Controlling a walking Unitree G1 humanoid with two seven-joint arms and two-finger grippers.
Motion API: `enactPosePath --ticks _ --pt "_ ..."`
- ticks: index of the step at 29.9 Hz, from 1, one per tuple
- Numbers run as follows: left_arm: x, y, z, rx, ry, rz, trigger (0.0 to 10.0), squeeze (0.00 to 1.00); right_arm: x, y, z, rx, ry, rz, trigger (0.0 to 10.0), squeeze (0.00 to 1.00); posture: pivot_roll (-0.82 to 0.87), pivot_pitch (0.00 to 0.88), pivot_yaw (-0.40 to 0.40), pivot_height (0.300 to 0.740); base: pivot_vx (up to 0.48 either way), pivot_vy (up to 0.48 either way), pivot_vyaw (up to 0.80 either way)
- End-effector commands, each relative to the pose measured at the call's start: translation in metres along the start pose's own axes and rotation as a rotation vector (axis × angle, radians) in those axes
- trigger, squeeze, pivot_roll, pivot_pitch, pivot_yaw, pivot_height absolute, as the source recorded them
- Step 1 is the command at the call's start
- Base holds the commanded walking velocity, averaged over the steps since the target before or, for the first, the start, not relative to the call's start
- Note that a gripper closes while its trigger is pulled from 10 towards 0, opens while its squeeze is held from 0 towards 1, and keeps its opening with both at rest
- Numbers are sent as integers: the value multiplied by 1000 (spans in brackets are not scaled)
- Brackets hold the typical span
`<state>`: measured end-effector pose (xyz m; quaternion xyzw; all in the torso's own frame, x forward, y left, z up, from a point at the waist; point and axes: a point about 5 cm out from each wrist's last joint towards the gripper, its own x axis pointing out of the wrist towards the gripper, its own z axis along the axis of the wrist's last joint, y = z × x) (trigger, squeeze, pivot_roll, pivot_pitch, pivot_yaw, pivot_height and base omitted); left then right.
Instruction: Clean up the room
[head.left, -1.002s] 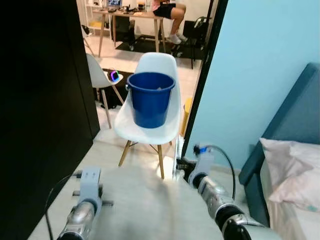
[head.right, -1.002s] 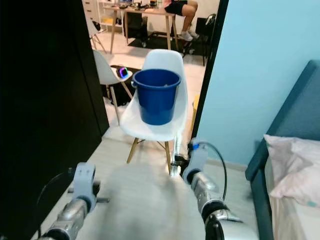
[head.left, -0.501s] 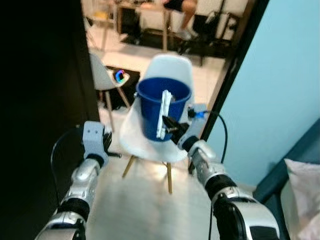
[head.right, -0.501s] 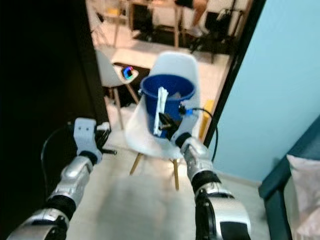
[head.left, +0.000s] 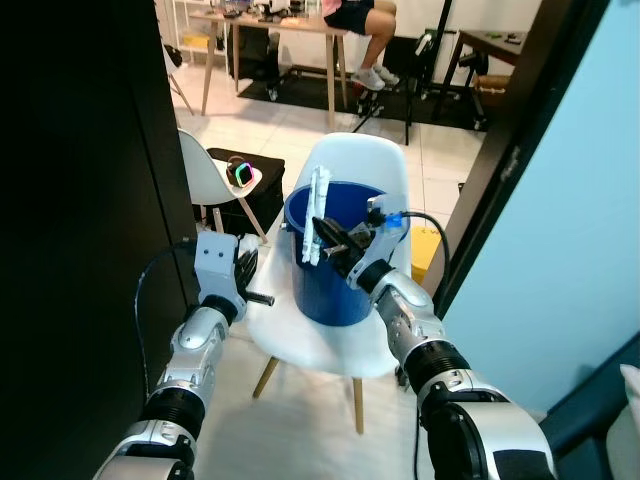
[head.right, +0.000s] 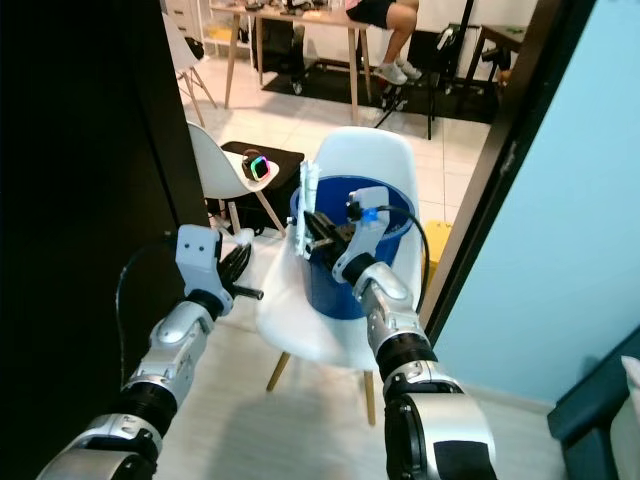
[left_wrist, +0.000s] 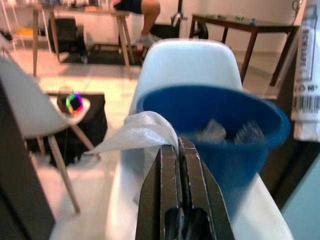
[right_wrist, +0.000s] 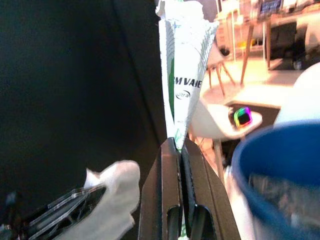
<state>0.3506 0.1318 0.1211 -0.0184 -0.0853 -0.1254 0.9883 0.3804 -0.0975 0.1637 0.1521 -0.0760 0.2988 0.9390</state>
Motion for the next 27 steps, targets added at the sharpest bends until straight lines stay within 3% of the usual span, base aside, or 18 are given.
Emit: enactPosePath --ticks 1,13,15,19,21,23,27 --pt "3 -6 3 -5 -5 -26 10000 0 6 2 13 2 -42 20 10000 0 49 0 -55 740 480 0 0" --pt "6 -5 9 -2 -18 -28 10000 0 8 3 18 -27 -42 22 10000 0 46 0 -49 740 474 0 0" --pt "6 -5 10 -4 -19 -30 10000 0 7 1 17 -32 -32 3 10000 0 44 0 -48 740 435 0 -788" --pt "6 -8 10 -15 -9 -48 10000 0 4 -8 12 -65 32 -75 10000 0 39 0 -46 740 292 0 -788" --pt "8 -14 13 -25 -17 -93 10000 0 -4 -24 6 -132 138 -190 10000 0 38 0 -46 740 0 0 -788" --pt "8 -16 14 -26 -22 -106 10000 0 -7 -29 3 -159 185 -223 10000 0 38 0 -46 740 0 0 -784" --pt "9 -15 16 -24 -22 -106 10000 0 -12 -30 -7 -196 280 -198 10000 0 32 0 -44 740 0 0 -586"
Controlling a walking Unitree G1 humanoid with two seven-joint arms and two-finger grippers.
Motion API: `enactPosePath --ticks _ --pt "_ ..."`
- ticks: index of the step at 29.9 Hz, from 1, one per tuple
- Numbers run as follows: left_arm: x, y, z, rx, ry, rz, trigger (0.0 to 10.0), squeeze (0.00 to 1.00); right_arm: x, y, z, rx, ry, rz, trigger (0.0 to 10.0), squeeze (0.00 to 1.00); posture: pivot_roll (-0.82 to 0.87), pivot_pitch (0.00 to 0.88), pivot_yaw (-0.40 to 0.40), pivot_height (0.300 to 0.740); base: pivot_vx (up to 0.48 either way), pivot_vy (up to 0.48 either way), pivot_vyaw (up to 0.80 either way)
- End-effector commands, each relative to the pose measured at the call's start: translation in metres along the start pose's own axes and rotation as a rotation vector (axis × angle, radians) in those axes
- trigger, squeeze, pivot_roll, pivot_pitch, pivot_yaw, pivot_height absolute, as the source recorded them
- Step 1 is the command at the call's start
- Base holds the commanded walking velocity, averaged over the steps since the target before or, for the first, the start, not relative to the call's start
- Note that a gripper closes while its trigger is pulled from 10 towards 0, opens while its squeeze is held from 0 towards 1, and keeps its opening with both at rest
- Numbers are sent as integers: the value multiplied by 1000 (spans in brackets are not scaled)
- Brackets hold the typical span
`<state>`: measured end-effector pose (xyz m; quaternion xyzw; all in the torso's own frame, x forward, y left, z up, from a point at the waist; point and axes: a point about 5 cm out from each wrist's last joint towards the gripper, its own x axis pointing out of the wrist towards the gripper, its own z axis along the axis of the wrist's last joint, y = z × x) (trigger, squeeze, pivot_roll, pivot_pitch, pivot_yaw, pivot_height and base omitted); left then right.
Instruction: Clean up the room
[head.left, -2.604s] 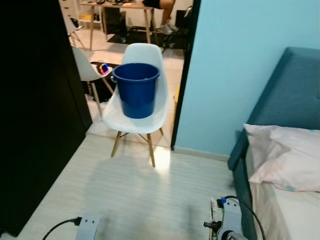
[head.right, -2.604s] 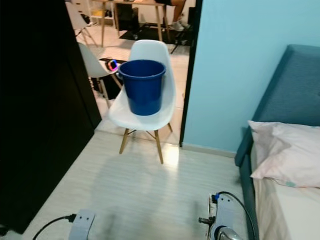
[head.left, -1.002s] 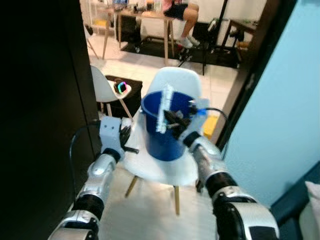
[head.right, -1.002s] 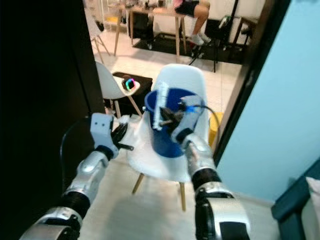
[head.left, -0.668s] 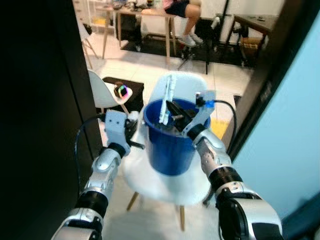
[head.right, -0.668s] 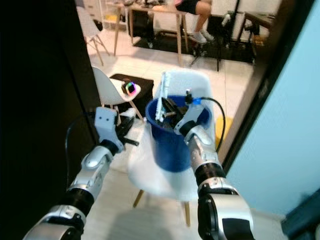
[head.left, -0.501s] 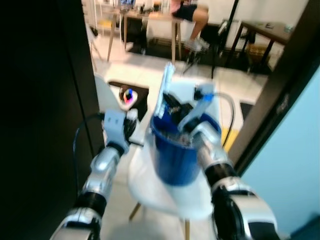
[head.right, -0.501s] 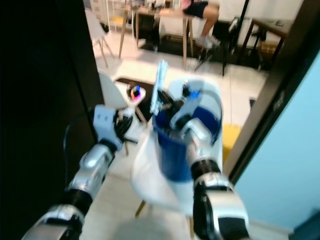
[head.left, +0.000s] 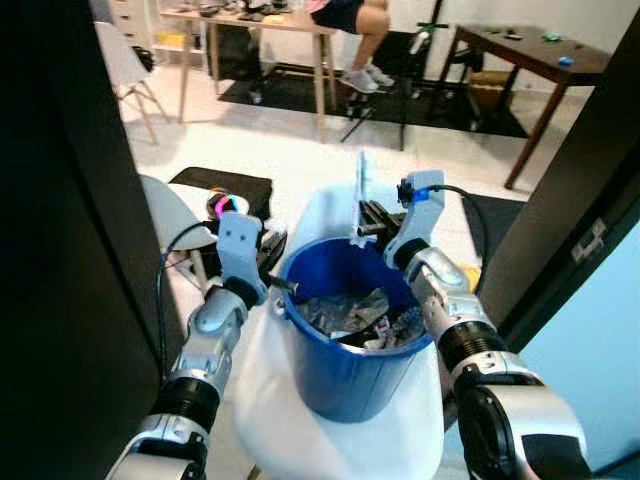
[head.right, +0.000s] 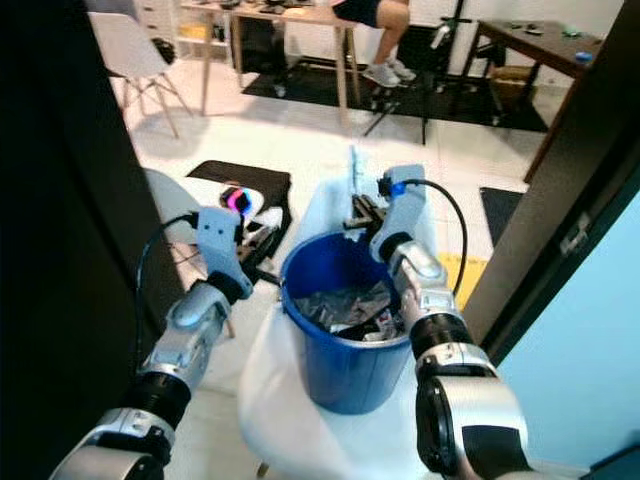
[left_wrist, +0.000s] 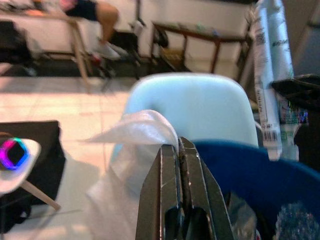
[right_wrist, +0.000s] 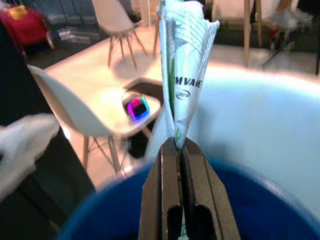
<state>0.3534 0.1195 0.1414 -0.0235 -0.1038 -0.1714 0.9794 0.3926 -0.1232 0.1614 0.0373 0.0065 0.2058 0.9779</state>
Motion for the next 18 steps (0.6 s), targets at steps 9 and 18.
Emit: enactPosePath --ticks 9,18 --pt "-1 -3 1 17 11 -17 10000 0 -16 8 -59 -291 402 83 10000 0 31 0 -41 740 0 0 0" --pt "-1 -6 4 13 6 -32 10000 0 -23 6 -78 -344 486 3 10000 0 34 3 -43 740 0 0 0"
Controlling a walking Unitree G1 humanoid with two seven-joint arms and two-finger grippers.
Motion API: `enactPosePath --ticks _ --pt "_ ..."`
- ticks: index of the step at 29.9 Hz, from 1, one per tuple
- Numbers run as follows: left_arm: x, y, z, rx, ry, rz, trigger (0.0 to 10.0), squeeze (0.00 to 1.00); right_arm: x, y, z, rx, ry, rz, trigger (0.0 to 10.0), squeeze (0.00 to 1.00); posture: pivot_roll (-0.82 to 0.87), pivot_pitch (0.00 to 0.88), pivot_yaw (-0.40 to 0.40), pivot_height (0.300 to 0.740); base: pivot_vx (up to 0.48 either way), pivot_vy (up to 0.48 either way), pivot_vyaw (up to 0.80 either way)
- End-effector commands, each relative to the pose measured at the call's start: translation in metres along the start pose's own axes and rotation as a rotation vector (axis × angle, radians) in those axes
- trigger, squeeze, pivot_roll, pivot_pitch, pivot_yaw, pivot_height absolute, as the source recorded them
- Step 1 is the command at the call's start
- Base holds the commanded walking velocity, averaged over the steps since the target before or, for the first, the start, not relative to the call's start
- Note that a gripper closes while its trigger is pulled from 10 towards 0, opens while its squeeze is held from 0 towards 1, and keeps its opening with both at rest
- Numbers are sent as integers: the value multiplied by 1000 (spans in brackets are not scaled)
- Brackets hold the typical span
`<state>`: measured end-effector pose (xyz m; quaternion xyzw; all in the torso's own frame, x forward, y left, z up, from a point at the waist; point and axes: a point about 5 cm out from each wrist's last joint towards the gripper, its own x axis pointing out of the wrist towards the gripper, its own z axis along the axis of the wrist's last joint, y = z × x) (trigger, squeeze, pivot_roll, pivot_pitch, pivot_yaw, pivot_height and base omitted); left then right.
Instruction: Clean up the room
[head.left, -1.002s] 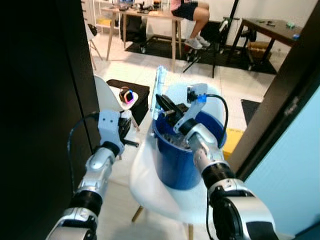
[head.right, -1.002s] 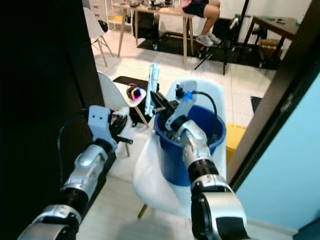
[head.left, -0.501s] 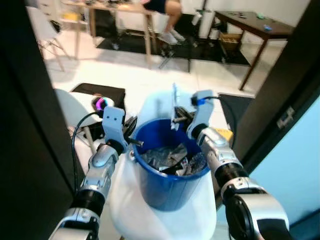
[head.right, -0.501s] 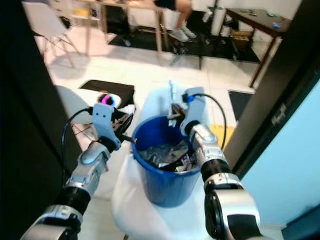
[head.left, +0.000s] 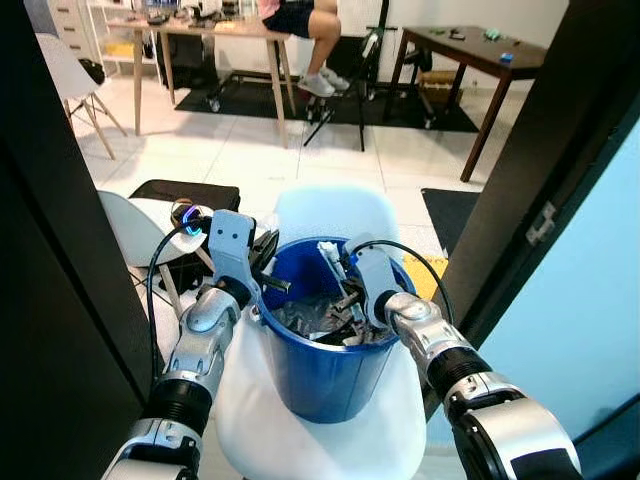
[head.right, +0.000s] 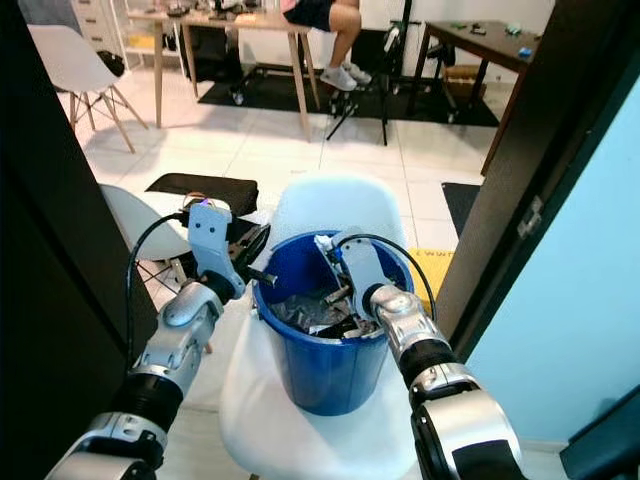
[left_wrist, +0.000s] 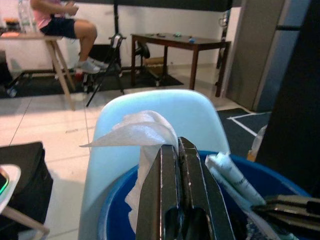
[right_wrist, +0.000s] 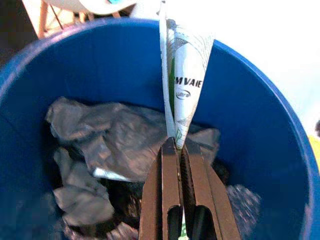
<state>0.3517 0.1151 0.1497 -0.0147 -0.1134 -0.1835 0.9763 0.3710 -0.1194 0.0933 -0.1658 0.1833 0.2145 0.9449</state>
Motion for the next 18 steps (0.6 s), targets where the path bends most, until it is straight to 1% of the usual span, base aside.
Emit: enactPosePath --ticks 1,2,3,4,5,7,8,10,12,13,15,16,17,18 --pt "-3 -1 -4 -6 22 -5 10000 0 0 3 -10 -15 52 -7 10000 0 34 3 -43 740 0 0 0" --pt "-3 -2 -3 -5 18 -9 10000 0 0 2 -14 -20 71 -29 10000 851 36 3 -44 740 0 0 0" --pt "-3 -2 -3 -5 18 -9 10000 0 0 2 -14 -20 71 -29 10000 851 36 3 -44 740 0 0 0" --pt "-3 -3 -3 -5 15 -11 10000 0 -1 2 -16 -23 84 -45 10000 1000 36 3 -44 740 0 0 0" --pt "-3 -3 -3 -5 15 -11 10000 0 -1 2 -16 -23 84 -45 10000 1000 36 3 -44 740 0 0 0" --pt "-3 -4 -2 -6 10 -16 10000 0 -1 -2 -10 -8 39 -101 10000 1000 35 4 -44 740 0 0 0" --pt "-3 -4 -2 -6 10 -16 10000 0 -1 -2 -10 -8 39 -101 10000 1000 35 4 -44 740 0 0 0" --pt "-2 -7 0 -9 3 -26 10000 0 -2 -10 -3 10 -17 -168 10000 1000 35 4 -44 740 0 0 0" --pt "-2 -7 0 -9 3 -26 10000 0 -2 -10 -3 10 -17 -168 10000 1000 35 4 -44 740 0 0 0" --pt "-2 -8 1 -10 1 -31 10000 0 -3 -13 -1 10 -31 -190 10000 1000 31 4 -42 740 0 0 0" --pt "0 -12 3 -20 -8 -53 10000 0 -6 -24 -2 51 -39 -247 10000 1000 27 4 -42 740 0 0 0" --pt "0 -12 3 -20 -8 -53 10000 0 -6 -24 -2 51 -39 -247 10000 1000 27 4 -42 740 0 0 0" --pt "0 -16 5 -43 -18 -88 10000 0 -9 -31 -2 122 -71 -249 10000 63 26 4 -42 740 0 0 0" --pt "1 -20 6 -64 -23 -121 10000 0 -11 -37 -2 181 -78 -275 10000 0 19 4 -41 740 0 0 -731"
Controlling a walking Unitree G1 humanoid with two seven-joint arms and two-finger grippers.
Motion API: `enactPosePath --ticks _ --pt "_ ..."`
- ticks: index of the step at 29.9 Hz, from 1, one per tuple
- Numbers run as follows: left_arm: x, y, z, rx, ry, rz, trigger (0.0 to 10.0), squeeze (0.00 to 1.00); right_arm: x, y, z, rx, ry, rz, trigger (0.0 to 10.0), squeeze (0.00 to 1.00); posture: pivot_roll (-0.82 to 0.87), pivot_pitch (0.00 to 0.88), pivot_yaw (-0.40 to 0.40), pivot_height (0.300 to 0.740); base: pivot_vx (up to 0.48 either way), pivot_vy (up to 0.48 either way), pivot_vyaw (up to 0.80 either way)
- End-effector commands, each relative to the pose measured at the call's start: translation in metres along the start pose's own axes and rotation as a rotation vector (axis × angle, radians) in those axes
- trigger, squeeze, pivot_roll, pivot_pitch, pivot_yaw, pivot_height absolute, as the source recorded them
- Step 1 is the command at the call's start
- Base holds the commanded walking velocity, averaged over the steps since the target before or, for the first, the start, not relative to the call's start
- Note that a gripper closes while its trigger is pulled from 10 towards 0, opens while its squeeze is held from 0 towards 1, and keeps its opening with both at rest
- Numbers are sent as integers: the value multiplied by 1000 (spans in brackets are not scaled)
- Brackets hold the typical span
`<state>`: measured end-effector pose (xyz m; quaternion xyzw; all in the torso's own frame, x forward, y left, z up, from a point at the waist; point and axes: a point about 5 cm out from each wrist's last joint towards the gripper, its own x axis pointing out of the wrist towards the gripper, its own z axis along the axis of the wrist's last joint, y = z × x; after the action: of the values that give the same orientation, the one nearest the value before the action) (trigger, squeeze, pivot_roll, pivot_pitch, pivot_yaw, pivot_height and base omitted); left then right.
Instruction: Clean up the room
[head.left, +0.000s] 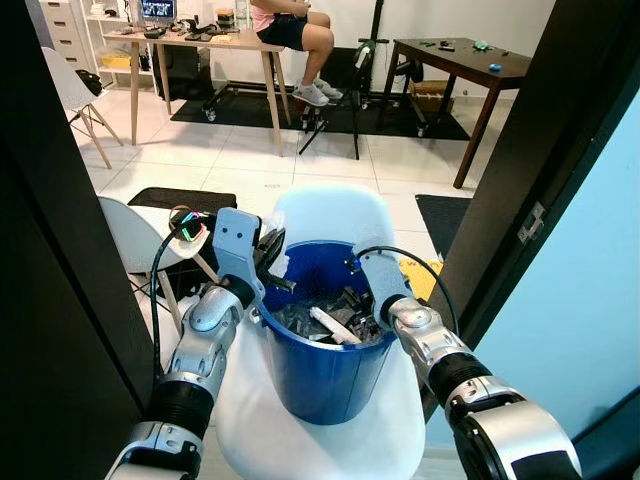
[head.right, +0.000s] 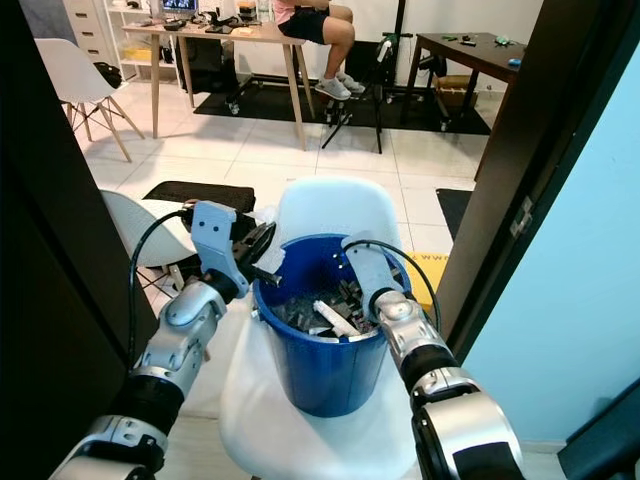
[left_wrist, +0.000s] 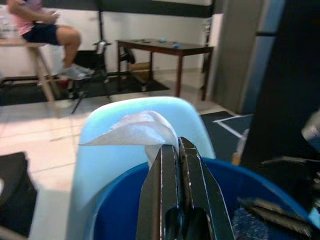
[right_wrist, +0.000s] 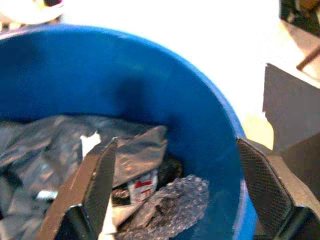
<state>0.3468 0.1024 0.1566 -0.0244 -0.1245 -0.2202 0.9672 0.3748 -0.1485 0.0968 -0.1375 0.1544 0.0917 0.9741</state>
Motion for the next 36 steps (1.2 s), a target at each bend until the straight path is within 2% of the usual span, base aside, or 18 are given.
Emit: enactPosePath --ticks 1,3,4,5,6,10,14,16,17,19,21,22,23,24,29,31,34,36 --pt "0 -7 -1 -41 2 -47 10000 0 0 -9 6 88 -32 -31 10000 0 19 4 -41 740 0 0 -731" --pt "0 -21 2 -61 -15 -165 10000 0 -2 -23 3 159 -14 -112 10000 0 14 4 -40 740 0 0 -731" --pt "0 -21 2 -61 -15 -165 10000 0 -2 -23 3 159 -14 -112 10000 0 14 4 -40 740 0 0 -731" --pt "0 -34 6 -38 -28 -273 10000 0 -4 -32 0 178 -1 -165 10000 0 14 4 -40 740 0 0 -738" --pt "0 -34 6 -38 -28 -273 10000 0 -4 -32 0 178 -1 -165 10000 0 14 4 -40 740 0 0 -738" --pt "-3 -64 14 73 -43 -532 10000 0 -8 -44 -10 192 29 -181 10000 0 -11 0 -34 740 0 0 -734" --pt "3 -63 14 161 -22 -527 10000 0 -8 -36 -16 165 57 -93 10000 0 -18 0 -30 740 0 0 -731" --pt "3 -63 14 161 -22 -527 10000 0 -8 -36 -16 165 57 -93 10000 0 -18 0 -30 740 0 0 -731" --pt "5 -59 11 233 6 -503 10000 0 -8 -31 -18 157 68 -48 10000 0 -20 0 -30 740 0 0 -725" --pt "5 -59 11 233 6 -503 10000 0 -8 -31 -18 157 68 -48 10000 0 -20 0 -30 740 0 0 -725" --pt "8 -41 -4 527 135 -416 10000 0 -9 -24 -24 156 90 23 10000 0 -26 0 -29 740 0 0 -313" --pt "8 -41 -4 527 135 -416 10000 0 -9 -24 -24 156 90 23 10000 0 -26 0 -29 740 0 0 0" --pt "7 -29 -10 635 196 -352 10000 0 -10 -22 -27 144 108 43 10000 0 -26 0 -30 740 0 0 0" --pt "6 -15 -14 685 254 -275 10000 0 -11 -20 -31 143 126 59 10000 0 -25 0 -32 740 0 0 0" --pt "2 12 -21 740 368 -111 10000 0 -12 -16 -38 128 158 98 10000 0 -25 0 -32 740 0 0 0" --pt "-10 42 -31 755 493 53 10000 0 -13 -16 -42 127 177 95 10000 0 -23 3 -28 740 0 0 0" --pt "-21 58 -40 765 569 113 10000 0 -14 -16 -43 128 188 91 10000 0 -23 10 -26 740 0 0 0" --pt "-25 59 -45 752 578 102 10000 0 -14 -17 -44 126 192 91 10000 0 -23 10 -26 740 0 0 0"
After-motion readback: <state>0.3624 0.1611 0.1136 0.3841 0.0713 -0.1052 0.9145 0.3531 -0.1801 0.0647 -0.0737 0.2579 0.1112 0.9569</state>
